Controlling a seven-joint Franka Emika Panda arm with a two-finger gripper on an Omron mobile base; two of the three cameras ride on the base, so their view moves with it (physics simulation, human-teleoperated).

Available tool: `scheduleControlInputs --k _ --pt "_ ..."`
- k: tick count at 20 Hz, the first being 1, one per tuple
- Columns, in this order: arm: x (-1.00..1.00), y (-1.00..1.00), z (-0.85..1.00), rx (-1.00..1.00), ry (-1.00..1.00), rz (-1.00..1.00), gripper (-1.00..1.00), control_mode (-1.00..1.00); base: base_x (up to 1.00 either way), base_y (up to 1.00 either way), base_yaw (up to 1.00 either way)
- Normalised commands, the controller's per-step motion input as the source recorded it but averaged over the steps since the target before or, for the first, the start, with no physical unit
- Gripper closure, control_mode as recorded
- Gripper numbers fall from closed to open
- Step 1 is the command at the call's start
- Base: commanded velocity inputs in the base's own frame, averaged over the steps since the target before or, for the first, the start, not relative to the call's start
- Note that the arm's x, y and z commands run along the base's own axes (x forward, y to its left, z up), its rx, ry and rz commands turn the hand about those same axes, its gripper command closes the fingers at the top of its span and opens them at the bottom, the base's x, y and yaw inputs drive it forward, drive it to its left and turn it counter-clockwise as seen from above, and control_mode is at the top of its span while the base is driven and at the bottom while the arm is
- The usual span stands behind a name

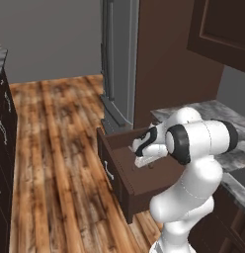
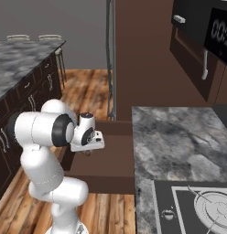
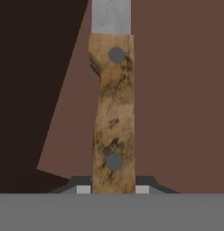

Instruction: Pick up the metallic utensils from the counter and place them in the open drawer. Make sure not to pick up any wooden utensils.

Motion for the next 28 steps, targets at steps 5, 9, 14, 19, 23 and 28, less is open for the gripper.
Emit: scheduleControlInputs --k 5,9,14,19,23,28 --pt "0.46 -0.25 -0.33 -0.03 0.0 0.0 1.0 -1.0 0.0 0.0 0.0" --pt "0.55 -0.14 -0.66 -0.09 0.02 0.02 1.0 -1.0 0.0 0.0 0.0" --pt "0.55 -0.06 -0.56 -0.04 0.01 0.08 1.0 -1.0 0.0 0.0 0.0" --pt "0.52 -0.02 -0.63 0.0 0.0 0.15 1.0 -1.0 0.0 0.0 0.0" --pt "0.46 0.0 -0.56 0.0 0.0 0.12 1.0 -1.0 0.0 0.0 0.0" --pt "0.18 0.05 -0.56 -0.03 0.0 0.07 1.0 -1.0 0.0 0.0 0.0"
